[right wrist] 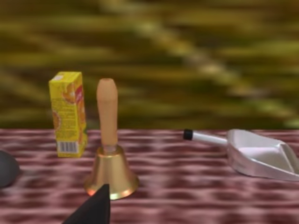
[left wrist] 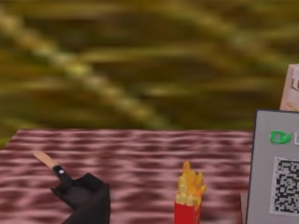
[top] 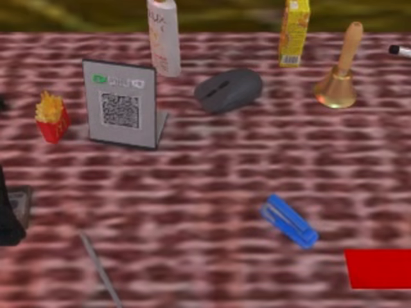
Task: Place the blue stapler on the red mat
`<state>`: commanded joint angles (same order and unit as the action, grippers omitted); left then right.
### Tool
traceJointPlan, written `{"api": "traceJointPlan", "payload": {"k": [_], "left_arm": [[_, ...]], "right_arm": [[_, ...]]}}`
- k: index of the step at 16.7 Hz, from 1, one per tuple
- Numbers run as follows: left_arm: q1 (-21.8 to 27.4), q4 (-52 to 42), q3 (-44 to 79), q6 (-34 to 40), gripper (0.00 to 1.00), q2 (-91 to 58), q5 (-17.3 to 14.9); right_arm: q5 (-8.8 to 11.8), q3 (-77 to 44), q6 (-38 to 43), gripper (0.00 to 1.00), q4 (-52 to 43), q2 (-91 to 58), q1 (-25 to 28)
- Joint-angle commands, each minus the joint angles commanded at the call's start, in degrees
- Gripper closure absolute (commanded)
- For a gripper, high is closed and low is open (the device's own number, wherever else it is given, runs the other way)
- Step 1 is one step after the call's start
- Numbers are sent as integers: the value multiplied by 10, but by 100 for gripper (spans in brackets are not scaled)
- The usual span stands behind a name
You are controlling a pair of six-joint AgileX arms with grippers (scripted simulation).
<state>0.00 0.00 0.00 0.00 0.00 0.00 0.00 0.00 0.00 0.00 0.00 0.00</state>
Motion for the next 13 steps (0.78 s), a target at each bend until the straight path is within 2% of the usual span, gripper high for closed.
{"api": "traceJointPlan", "payload": {"k": [4, 7, 13], "left_arm": [[0, 0, 0, 0, 0, 0, 0], [0, 0, 0, 0, 0, 0, 0], [0, 0, 0, 0, 0, 0, 0]], "right_arm": [[1, -17, -2, 0, -13, -18, 8], [2, -88, -9, 0, -61, -90, 34], [0, -334, -33, 0, -230, -391, 119]]}}
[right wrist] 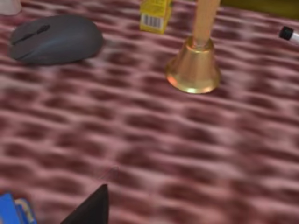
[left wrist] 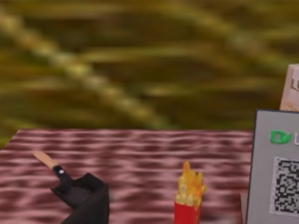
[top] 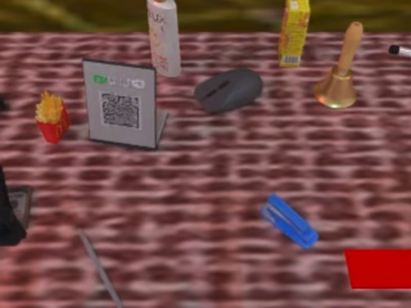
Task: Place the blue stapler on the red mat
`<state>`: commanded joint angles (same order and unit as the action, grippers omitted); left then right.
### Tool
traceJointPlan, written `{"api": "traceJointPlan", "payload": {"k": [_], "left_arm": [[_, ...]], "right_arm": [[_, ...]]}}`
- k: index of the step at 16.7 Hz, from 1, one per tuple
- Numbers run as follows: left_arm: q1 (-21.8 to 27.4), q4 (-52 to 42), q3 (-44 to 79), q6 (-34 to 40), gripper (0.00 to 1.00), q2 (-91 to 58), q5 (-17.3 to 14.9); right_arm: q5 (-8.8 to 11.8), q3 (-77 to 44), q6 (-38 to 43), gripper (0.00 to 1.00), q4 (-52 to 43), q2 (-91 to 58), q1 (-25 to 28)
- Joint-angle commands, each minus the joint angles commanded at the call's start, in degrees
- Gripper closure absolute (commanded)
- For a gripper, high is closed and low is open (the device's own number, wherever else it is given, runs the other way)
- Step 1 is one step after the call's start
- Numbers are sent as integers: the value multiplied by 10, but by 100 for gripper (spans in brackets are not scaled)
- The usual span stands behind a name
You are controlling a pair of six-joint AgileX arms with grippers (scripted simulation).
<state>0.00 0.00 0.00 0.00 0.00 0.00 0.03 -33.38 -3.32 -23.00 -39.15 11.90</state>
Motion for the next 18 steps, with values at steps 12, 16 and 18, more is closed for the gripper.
{"api": "traceJointPlan", "payload": {"k": [12, 16, 18], "left_arm": [[0, 0, 0, 0, 0, 0, 0], [0, 0, 0, 0, 0, 0, 0], [0, 0, 0, 0, 0, 0, 0]], "right_arm": [[0, -509, -54, 0, -368, -659, 185], [-1, -609, -63, 0, -430, -773, 218], [-1, -634, -65, 0, -444, -799, 226]]}}
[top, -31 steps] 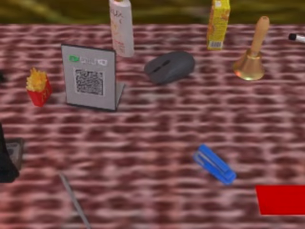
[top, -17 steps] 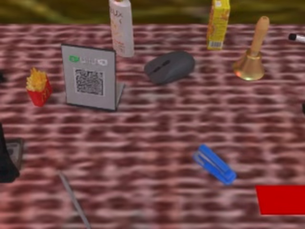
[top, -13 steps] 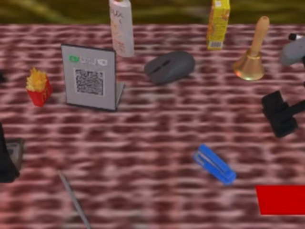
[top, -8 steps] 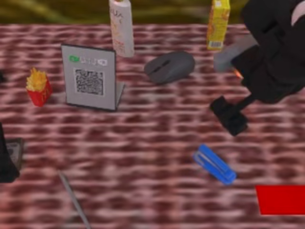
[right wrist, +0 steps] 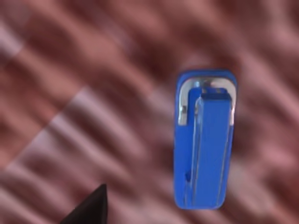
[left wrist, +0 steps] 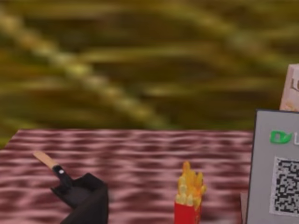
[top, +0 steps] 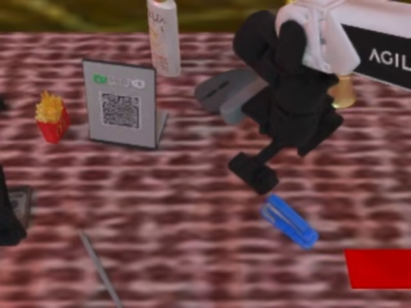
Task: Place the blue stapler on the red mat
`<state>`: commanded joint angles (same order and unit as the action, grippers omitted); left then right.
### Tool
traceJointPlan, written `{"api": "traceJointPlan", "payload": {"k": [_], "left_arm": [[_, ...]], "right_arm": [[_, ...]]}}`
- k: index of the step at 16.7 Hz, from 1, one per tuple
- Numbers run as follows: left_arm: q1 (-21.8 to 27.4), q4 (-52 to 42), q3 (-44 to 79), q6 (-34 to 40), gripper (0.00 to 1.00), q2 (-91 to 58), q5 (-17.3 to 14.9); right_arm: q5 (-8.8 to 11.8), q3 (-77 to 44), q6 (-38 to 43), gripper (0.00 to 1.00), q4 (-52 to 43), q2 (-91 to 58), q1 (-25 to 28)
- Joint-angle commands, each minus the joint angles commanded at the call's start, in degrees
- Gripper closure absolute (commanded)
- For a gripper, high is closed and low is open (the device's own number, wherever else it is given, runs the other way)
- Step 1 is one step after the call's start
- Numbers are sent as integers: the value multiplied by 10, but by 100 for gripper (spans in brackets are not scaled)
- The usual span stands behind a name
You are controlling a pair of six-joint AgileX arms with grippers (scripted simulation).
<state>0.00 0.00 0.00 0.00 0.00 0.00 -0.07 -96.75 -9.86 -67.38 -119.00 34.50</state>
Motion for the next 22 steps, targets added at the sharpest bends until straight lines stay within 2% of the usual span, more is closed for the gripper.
{"api": "traceJointPlan", "payload": {"k": [7, 14, 20, 22], "left_arm": [[0, 0, 0, 0, 0, 0, 0], [0, 0, 0, 0, 0, 0, 0], [0, 0, 0, 0, 0, 0, 0], [0, 0, 0, 0, 0, 0, 0]], "right_arm": [[0, 5, -1, 0, 8, -7, -1], [-1, 104, 1, 0, 171, -64, 2], [-1, 121, 2, 0, 194, -76, 3], [-1, 121, 2, 15, 194, -76, 3]]}}
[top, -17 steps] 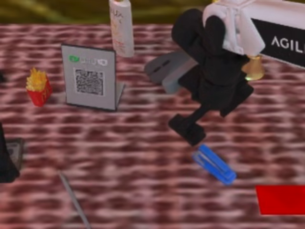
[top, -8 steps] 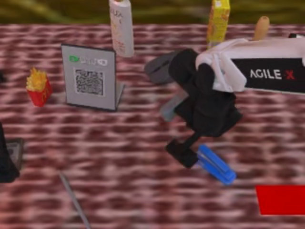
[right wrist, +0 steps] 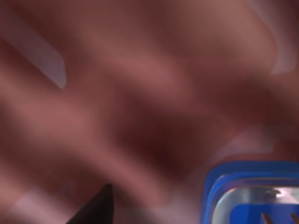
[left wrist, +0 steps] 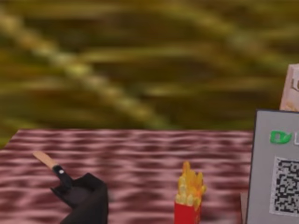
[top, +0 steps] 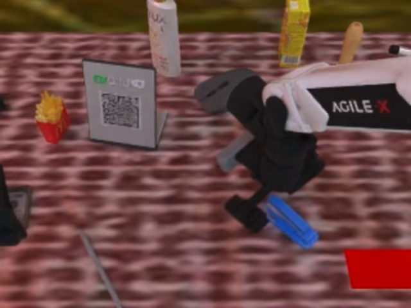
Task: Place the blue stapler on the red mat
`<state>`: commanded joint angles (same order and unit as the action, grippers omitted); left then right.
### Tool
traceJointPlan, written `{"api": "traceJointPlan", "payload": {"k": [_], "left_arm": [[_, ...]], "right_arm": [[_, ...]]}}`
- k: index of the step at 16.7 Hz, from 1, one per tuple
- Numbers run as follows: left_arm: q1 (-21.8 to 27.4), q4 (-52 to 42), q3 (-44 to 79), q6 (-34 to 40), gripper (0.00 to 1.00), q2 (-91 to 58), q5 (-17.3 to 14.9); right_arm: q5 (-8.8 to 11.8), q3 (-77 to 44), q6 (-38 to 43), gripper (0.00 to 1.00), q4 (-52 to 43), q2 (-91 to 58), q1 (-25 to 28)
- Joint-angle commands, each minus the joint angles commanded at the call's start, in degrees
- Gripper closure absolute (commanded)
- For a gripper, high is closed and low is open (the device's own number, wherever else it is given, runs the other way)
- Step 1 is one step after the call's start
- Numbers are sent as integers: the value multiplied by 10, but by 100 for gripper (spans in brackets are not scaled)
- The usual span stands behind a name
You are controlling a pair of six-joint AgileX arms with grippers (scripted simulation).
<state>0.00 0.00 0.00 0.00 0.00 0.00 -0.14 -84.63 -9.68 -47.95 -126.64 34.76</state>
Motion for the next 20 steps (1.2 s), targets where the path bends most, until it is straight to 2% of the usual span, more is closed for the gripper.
{"api": "traceJointPlan", "payload": {"k": [11, 20], "left_arm": [[0, 0, 0, 0, 0, 0, 0], [0, 0, 0, 0, 0, 0, 0]], "right_arm": [[0, 0, 0, 98, 0, 0, 0], [0, 0, 1, 100, 0, 1, -1]]}}
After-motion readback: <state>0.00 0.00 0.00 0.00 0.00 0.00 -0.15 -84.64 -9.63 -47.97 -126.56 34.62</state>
